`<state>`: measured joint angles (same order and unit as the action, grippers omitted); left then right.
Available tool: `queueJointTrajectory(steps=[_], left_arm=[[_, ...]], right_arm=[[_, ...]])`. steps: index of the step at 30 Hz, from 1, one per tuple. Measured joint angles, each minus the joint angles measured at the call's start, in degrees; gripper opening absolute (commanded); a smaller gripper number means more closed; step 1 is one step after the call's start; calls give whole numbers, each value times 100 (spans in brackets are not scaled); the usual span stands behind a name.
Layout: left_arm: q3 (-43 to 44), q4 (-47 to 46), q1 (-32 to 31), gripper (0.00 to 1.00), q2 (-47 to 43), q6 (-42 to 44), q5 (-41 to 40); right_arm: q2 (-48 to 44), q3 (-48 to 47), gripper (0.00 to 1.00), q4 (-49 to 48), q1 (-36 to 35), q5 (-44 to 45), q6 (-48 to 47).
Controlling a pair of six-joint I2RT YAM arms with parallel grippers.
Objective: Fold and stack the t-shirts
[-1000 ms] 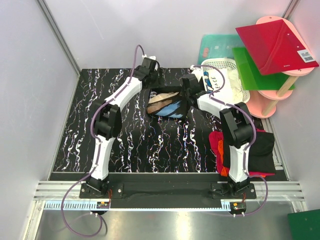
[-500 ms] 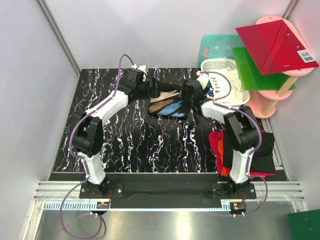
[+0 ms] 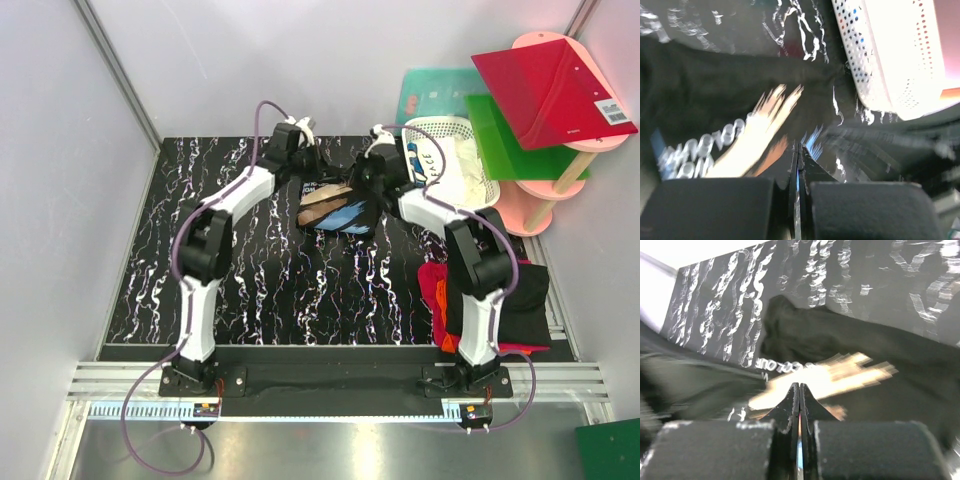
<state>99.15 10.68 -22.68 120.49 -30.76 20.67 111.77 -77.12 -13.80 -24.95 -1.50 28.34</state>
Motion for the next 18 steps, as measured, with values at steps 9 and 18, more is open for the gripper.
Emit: queueJointTrajectory(steps=[9, 18], left_arm=[[1770, 31, 323, 0, 2087, -896, 828], [2474, -688, 660, 0, 2791, -2162, 1001]], right_arm=[[1615, -1840, 0, 1032, 234, -798, 175], [2155, -2409, 0, 1714, 562, -151, 485]])
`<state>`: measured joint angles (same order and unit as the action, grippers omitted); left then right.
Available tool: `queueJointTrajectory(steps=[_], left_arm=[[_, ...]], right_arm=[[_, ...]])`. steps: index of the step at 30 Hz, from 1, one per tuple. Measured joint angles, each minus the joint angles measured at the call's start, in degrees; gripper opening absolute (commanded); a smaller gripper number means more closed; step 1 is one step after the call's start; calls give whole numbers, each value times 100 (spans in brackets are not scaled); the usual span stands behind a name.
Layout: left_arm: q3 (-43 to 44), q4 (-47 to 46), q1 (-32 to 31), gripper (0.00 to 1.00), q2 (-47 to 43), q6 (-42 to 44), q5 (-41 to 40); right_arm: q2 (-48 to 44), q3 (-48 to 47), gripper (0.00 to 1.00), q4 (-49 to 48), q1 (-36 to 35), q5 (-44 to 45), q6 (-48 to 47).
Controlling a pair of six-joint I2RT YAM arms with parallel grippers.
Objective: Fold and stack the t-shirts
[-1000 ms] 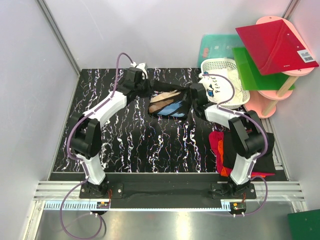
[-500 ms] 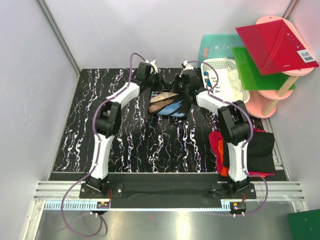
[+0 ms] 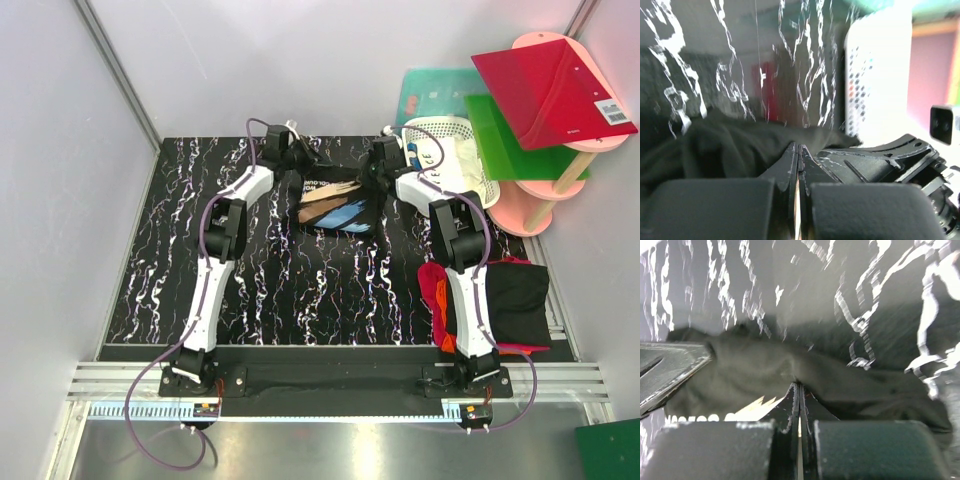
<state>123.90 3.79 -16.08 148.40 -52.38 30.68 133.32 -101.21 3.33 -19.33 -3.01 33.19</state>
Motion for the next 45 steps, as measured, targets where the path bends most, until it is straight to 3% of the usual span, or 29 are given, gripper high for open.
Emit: queueJointTrajectory(steps=[5, 8, 12, 15, 19, 24, 31, 36, 40, 43, 44, 45], left_arm=[[201, -686, 138, 0, 385, -682, 286], [-295, -1582, 186, 0, 378, -1082, 651], [-2385, -2699, 186, 0, -485, -1231, 841], [-3268, -2942, 177, 0, -1158, -1036, 863], [-3936, -3410, 155, 0, -2157, -737, 863], [-4146, -3875, 140, 0, -3014, -476, 872], [-4586, -3985, -55, 0, -3060, -577, 1025], [-5187, -4583, -385, 0, -2437, -1121, 1248], [-5359, -4771, -542, 0, -1862, -1440, 1279], [-5445, -4750, -494, 0, -1609, -1602, 1220], [-5442, -4725, -461, 0, -1563, -1633, 1200], [-5431, -4675, -422, 0, -1541, -1650, 1196]], right_arm=[[98, -337, 0, 101, 0, 533, 31], [214, -542, 0, 96, 0, 636, 31], [251, -481, 0, 48, 0, 605, 33], [181, -66, 0, -367, 0, 505, 31], [-13, 680, 0, -756, 0, 479, 31], [-332, 962, 0, -879, 0, 382, -39], [-807, 1292, 0, -1117, 0, 343, -76], [-942, 1534, 0, -1167, 0, 286, -79], [-1152, 1744, 9, -1143, 0, 122, -105], [-1541, 2052, 22, -1110, 0, 9, -177], [-1746, 2203, 40, -1082, 0, -13, -201], [-1963, 2352, 49, -1062, 0, -55, -221]])
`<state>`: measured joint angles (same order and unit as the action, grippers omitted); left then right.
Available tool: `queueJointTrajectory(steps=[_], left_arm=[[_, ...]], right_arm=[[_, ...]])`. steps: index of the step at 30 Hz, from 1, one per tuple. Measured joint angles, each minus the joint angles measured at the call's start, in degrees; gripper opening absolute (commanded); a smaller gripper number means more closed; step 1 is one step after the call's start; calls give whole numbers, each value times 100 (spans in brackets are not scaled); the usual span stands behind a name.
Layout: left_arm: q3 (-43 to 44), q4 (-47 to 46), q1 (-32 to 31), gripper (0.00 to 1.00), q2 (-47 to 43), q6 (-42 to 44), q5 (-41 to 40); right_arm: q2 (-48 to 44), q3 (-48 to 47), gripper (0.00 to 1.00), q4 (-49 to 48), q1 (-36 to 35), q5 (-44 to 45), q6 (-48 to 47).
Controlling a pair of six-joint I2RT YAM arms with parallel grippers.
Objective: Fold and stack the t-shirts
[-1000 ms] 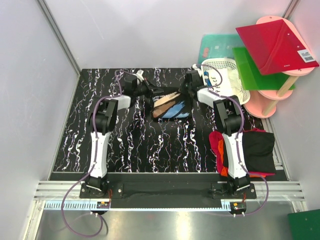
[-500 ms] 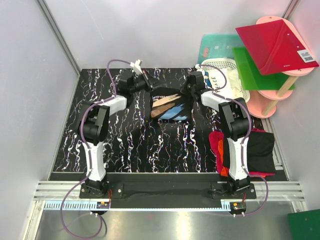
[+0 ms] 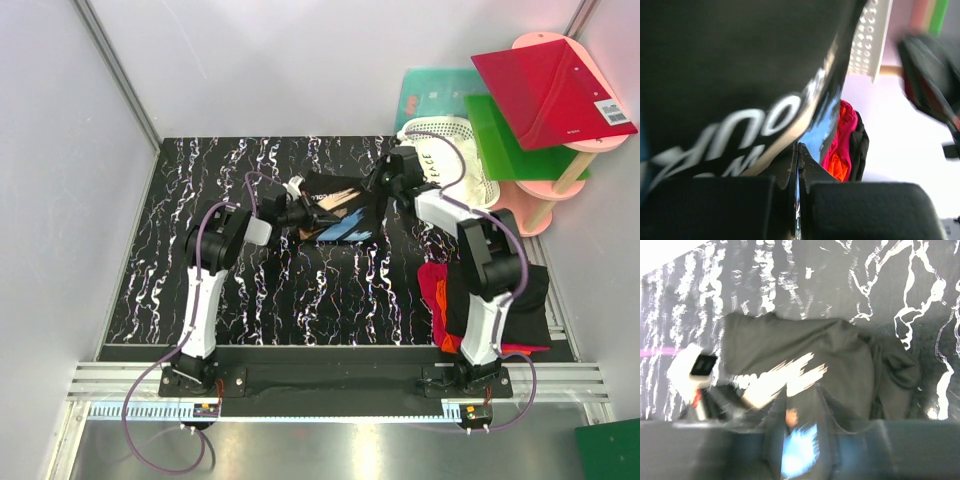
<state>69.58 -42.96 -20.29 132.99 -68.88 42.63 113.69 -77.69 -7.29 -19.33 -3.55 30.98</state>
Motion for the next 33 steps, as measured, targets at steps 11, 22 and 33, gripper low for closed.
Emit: queueJointTrajectory(steps=[11, 22, 33], left_arm=[[-540, 317, 144, 0, -352, 4, -72], [-2413, -673, -391, 0, -1169, -9, 7], [-2190, 2535, -927, 91, -3456, 1829, -643]], right_arm=[[-1825, 1401, 90, 162, 0, -452, 142], [-2041, 2894, 90, 734, 0, -844, 778], [-2105, 3130, 93, 933, 0, -964, 1093]])
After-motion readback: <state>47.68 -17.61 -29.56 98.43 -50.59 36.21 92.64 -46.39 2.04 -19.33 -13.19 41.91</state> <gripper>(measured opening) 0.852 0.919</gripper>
